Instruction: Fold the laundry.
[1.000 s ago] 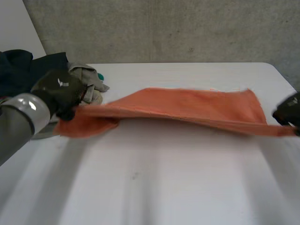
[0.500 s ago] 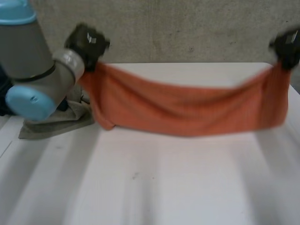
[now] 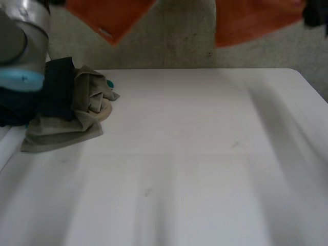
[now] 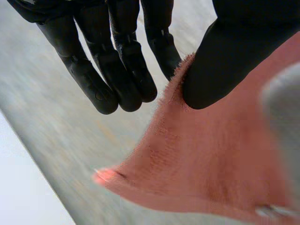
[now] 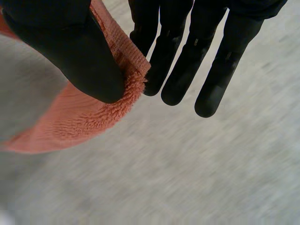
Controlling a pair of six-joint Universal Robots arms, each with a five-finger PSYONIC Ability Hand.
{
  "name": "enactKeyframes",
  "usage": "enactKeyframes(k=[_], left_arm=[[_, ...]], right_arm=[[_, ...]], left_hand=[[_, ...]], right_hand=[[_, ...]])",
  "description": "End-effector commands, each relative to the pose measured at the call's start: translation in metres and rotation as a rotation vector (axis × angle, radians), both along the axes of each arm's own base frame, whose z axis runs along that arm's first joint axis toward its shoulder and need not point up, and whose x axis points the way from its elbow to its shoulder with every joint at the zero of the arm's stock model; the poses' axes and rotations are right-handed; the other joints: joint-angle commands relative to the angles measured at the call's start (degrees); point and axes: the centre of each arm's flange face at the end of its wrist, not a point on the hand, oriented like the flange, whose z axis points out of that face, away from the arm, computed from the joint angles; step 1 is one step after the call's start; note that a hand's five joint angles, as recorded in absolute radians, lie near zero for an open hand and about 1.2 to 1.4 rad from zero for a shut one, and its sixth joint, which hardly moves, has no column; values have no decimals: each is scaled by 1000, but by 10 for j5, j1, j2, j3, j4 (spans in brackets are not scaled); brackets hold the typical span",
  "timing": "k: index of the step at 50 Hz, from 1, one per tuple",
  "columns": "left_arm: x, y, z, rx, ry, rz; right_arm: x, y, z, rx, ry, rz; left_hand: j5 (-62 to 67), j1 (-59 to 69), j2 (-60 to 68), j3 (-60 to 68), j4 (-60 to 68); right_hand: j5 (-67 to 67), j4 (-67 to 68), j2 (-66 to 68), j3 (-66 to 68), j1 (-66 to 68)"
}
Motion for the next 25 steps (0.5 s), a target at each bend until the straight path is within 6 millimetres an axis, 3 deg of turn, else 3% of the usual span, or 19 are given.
enactKeyframes(k=[1,2,6,10,16,20,21,25], left_arm=[[-3,-1,-99,270,-95,-39],[-5,3,-122,331,-120,-53],[-6,18,-167,453,-201,-71],[1,40,-193,555,-319,-70],[16,91,-199,694,-504,-63],[31,138,-195,835,-630,-75],[37,158,-192,900,-677,-90],[49,205,-185,1043,-766,-144]], right_arm=[[10,0,-88,264,114,15],[11,2,-108,318,142,10],[3,6,-150,448,215,-10],[-10,19,-173,578,290,-32],[-40,51,-166,725,397,-96],[-68,81,-147,802,532,-142],[-79,95,-145,855,594,-148],[-98,125,-152,982,768,-97]], left_hand=[[137,132,113,118,114],[137,132,113,118,114],[137,132,113,118,114],[137,132,113,118,114],[137,132,113,118,114],[137,132,113,118,114],[137,132,113,118,114],[137,132,113,118,114]], right_hand=[[127,114,126,119,163],[127,114,126,119,163],[127,114,126,119,163],[127,114,126,119,163],[127,114,126,119,163],[127,114,126,119,163],[127,114,126,119,163],[127,114,126,119,163]])
